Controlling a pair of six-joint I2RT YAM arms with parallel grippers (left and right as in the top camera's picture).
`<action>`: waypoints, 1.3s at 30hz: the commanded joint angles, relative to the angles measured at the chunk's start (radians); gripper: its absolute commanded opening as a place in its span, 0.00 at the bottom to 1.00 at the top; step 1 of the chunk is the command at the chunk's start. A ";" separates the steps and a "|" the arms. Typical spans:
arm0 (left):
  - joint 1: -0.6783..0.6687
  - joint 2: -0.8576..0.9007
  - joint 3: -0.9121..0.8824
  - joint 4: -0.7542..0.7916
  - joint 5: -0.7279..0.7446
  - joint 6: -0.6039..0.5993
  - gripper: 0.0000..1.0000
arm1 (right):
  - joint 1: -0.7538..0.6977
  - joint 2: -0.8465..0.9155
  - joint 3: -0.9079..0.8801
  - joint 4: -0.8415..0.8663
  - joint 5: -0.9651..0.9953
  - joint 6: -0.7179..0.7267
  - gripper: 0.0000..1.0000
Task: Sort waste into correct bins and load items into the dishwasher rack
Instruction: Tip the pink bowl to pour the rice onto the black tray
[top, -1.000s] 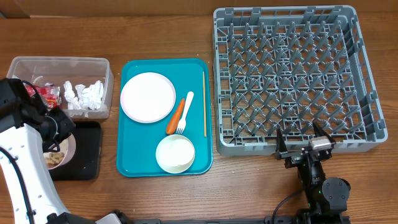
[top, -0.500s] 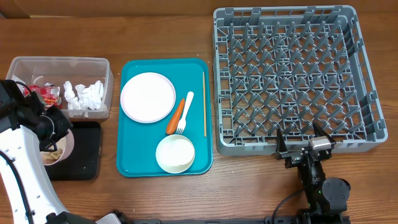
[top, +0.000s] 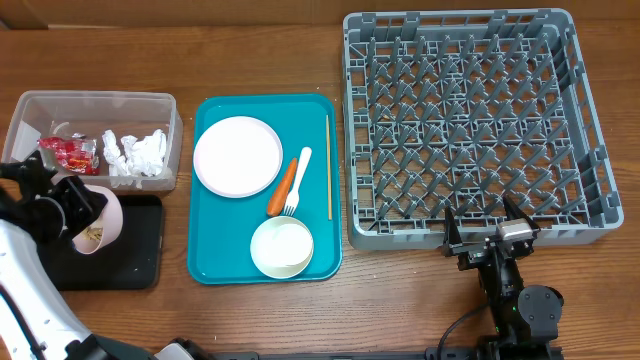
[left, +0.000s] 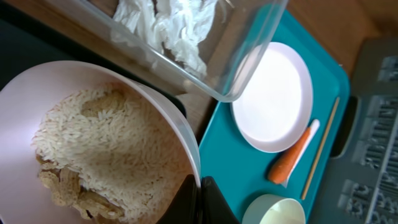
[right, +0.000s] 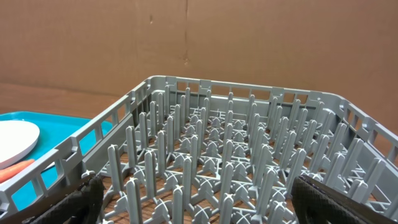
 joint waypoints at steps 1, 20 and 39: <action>0.061 -0.021 -0.055 0.028 0.201 0.121 0.04 | -0.005 -0.011 -0.011 0.005 -0.006 0.000 1.00; 0.393 -0.021 -0.444 0.314 0.658 0.286 0.04 | -0.005 -0.011 -0.011 0.005 -0.006 0.000 1.00; 0.474 -0.021 -0.470 0.195 0.954 0.611 0.04 | -0.005 -0.011 -0.011 0.005 -0.006 0.000 1.00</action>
